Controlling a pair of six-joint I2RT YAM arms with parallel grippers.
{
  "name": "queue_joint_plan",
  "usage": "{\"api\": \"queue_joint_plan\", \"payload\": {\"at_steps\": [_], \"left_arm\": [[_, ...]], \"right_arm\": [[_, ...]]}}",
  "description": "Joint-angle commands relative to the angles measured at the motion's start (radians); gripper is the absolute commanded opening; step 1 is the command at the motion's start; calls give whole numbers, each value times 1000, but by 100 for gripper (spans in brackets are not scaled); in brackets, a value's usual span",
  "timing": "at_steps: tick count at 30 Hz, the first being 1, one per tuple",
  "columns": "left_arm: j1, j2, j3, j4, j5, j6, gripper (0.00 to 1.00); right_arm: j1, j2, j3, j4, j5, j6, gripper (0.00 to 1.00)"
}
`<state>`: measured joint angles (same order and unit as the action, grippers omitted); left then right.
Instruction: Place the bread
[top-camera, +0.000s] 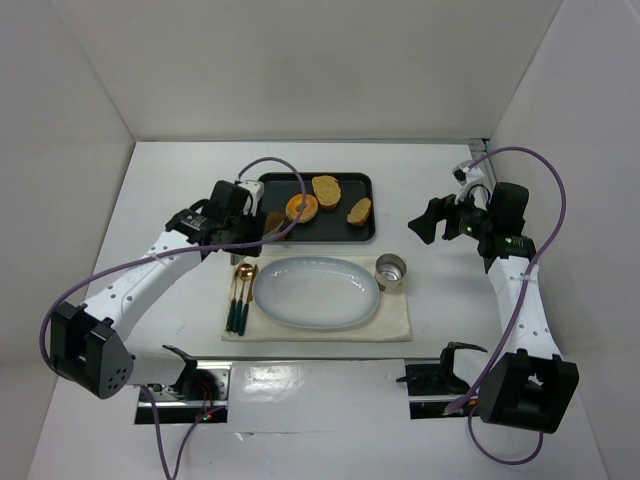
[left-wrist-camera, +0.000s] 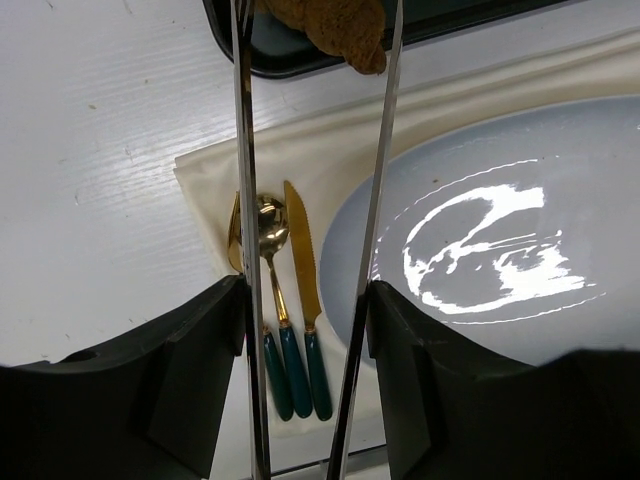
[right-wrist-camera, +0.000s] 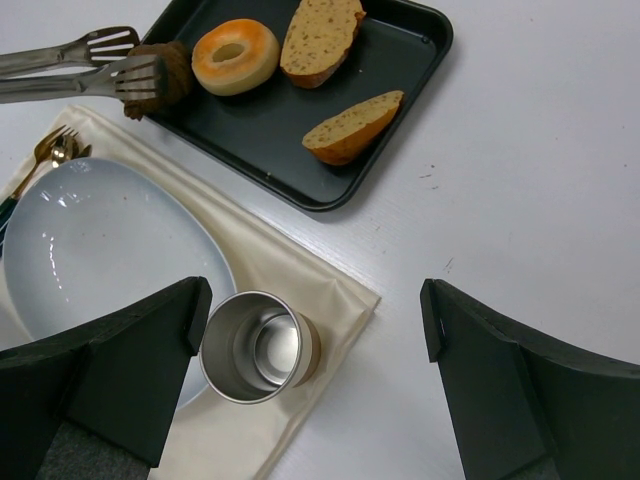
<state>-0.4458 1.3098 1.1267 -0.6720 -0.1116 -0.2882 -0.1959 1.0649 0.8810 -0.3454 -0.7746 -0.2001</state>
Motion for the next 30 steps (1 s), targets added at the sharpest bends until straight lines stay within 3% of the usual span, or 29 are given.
{"api": "queue_joint_plan", "payload": {"at_steps": [1,17,21,26,30], "left_arm": [[-5,5,-5,42,13,12,65],[-14,34,-15,42,-5,3,64],[-14,43,-15,42,-5,3,54],[-14,20,8,42,-14,3,28],[-24,-23,30,23,-14,3,25]], "right_arm": [[6,0,42,-3,-3,-10,99],[6,0,42,-3,-3,-10,99],[6,0,42,-3,-3,-10,99],[6,0,42,-3,-3,-10,99],[6,0,42,-3,-3,-10,99]]}}
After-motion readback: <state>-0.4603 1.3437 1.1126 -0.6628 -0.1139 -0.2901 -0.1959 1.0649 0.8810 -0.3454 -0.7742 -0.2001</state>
